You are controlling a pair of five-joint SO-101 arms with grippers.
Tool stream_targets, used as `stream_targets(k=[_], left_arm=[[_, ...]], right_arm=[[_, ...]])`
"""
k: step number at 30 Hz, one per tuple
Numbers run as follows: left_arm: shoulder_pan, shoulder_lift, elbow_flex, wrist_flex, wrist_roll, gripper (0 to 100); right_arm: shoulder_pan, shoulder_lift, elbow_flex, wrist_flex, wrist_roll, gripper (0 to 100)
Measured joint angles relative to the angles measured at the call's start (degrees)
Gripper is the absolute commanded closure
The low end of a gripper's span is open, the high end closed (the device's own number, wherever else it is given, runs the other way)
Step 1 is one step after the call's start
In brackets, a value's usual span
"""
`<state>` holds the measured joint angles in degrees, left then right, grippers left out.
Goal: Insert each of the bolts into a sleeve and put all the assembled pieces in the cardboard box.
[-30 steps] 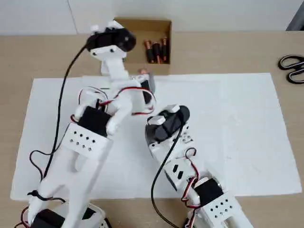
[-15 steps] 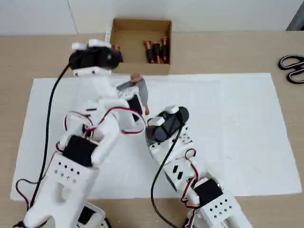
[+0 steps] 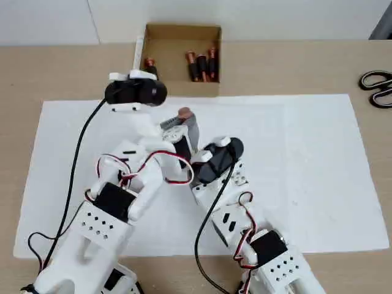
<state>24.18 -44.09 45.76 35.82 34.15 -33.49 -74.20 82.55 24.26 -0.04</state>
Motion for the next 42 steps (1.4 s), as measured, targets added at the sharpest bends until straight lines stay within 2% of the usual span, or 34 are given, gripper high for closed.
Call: stream_targets(k=[5,11,19,42], left_arm=[[0.1,-0.3,3.4,-4.1,0.0,99],[0.1,-0.3,3.8,-5.0,0.0,99],[0.4,-0.4,4.7,-5.0,-3.6,99],[0.8,-1.4,5.7,-2.3,-3.8,99]], right_arm=[[0.2,0.0,0.0,0.0,0.0,99.5],[0.2,0.0,0.1,0.0,0.0,99.5],[0.2,0.0,0.1,0.0,0.0,99.5],[-0.1,0.1,0.2,0.1,0.0,99.5]])
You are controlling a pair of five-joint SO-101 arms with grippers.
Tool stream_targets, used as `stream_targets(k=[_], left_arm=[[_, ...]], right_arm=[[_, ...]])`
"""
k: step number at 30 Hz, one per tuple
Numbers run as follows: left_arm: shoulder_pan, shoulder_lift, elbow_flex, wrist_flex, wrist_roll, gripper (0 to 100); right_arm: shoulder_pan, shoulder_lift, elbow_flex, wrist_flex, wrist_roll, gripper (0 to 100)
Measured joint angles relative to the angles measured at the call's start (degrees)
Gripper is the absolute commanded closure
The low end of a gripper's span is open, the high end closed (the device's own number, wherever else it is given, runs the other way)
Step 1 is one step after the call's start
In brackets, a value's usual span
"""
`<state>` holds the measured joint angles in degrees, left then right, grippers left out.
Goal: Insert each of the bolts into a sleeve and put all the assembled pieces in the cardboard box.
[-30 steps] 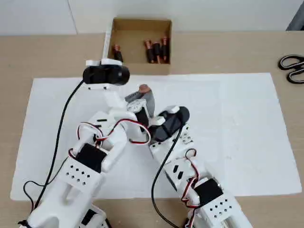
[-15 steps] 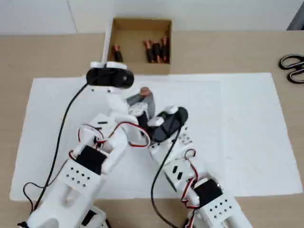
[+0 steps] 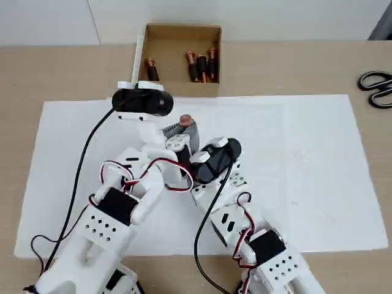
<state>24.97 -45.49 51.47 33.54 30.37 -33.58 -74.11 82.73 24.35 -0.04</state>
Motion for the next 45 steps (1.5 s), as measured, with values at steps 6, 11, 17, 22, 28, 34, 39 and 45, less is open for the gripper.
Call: stream_targets(k=[6,11,17,22,28,34,39,45], left_arm=[[2.3,-0.2,-2.7,7.0,-0.4,99],[2.5,-0.2,-2.7,7.8,-0.4,99],[2.5,-0.2,-2.7,7.8,-0.5,99],[2.5,-0.2,-2.5,7.8,-1.5,99],[2.5,-0.2,-2.5,7.8,-1.6,99],[2.9,-0.2,-2.5,9.5,-1.6,99],[3.2,-0.2,-2.4,10.1,-1.6,99],[3.2,-0.2,-2.4,10.1,-1.8,99]], right_arm=[[0.2,0.0,0.1,0.0,0.0,99.5],[0.3,0.0,0.1,0.0,0.0,99.5],[0.3,0.0,0.1,0.0,0.0,99.5],[0.3,0.0,0.1,0.0,0.0,99.5],[0.3,0.0,0.1,0.0,0.0,99.5],[0.1,0.0,0.1,0.0,-0.1,99.5],[0.2,0.0,0.0,0.0,-0.2,99.5],[0.2,0.0,0.0,0.0,-0.2,99.5]])
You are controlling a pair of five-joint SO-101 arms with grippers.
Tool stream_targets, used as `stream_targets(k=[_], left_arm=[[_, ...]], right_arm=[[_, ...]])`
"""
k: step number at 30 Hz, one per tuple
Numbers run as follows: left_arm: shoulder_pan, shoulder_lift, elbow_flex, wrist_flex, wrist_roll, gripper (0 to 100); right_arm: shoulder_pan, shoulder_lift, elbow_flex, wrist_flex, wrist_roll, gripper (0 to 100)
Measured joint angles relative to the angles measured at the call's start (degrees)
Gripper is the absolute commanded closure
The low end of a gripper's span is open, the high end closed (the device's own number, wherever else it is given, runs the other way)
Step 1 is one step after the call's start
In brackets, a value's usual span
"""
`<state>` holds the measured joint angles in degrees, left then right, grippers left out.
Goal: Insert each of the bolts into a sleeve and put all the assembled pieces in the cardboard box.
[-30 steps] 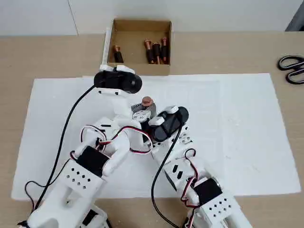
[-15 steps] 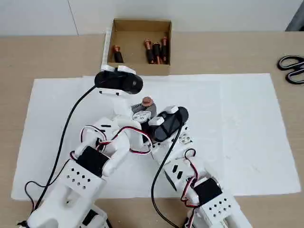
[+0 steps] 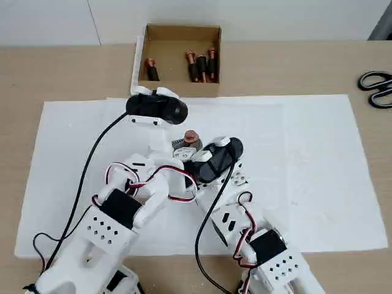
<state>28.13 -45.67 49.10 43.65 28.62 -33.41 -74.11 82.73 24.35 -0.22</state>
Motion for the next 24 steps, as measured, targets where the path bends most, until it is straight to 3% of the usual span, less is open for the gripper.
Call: stream_targets(k=[24], left_arm=[[0.6,0.0,0.0,5.8,-1.8,99]], right_arm=[[-0.2,0.0,-0.1,0.0,0.0,99.5]])
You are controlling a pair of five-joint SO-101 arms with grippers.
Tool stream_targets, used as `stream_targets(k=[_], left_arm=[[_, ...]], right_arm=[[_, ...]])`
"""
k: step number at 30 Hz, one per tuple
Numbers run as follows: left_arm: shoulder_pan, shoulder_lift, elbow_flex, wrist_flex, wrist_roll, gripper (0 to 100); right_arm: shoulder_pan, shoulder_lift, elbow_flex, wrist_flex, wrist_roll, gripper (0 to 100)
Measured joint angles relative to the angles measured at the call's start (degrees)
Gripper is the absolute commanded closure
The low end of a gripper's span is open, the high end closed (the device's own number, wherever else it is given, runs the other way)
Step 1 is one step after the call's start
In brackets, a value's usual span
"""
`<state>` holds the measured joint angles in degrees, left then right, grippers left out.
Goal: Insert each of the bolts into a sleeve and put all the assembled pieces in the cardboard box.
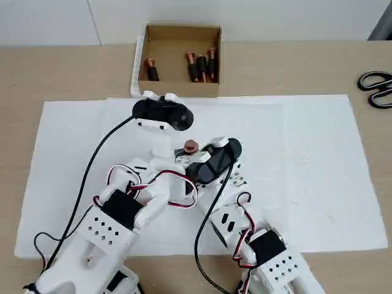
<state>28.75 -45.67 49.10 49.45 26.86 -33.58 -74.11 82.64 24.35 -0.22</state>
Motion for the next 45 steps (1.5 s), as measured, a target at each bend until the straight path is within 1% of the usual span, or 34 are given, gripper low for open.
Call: stream_targets(k=[13,20,30,32,35,37,45], left_arm=[[0.0,0.0,-0.1,1.1,-0.1,99],[0.0,0.0,-2.5,5.5,-0.1,99],[0.0,0.0,-2.7,6.1,-0.1,99],[0.0,0.0,-2.7,6.1,-0.1,97],[0.0,0.0,-2.7,6.2,-0.1,88],[-0.3,0.0,-2.7,6.8,-0.2,83],[-0.3,0.0,-2.5,7.3,-0.3,84]], right_arm=[[-0.1,0.0,0.0,0.0,0.0,99.5],[-0.2,-0.1,0.0,0.0,0.0,99.5],[-0.2,-0.1,0.0,0.0,-0.1,99.5],[-0.2,-0.1,0.0,0.0,-0.1,99.5],[-0.2,-0.1,0.0,0.0,-0.1,99.5],[0.1,0.0,0.1,0.0,0.1,99.5],[0.1,0.0,0.1,0.0,0.1,99.5]])
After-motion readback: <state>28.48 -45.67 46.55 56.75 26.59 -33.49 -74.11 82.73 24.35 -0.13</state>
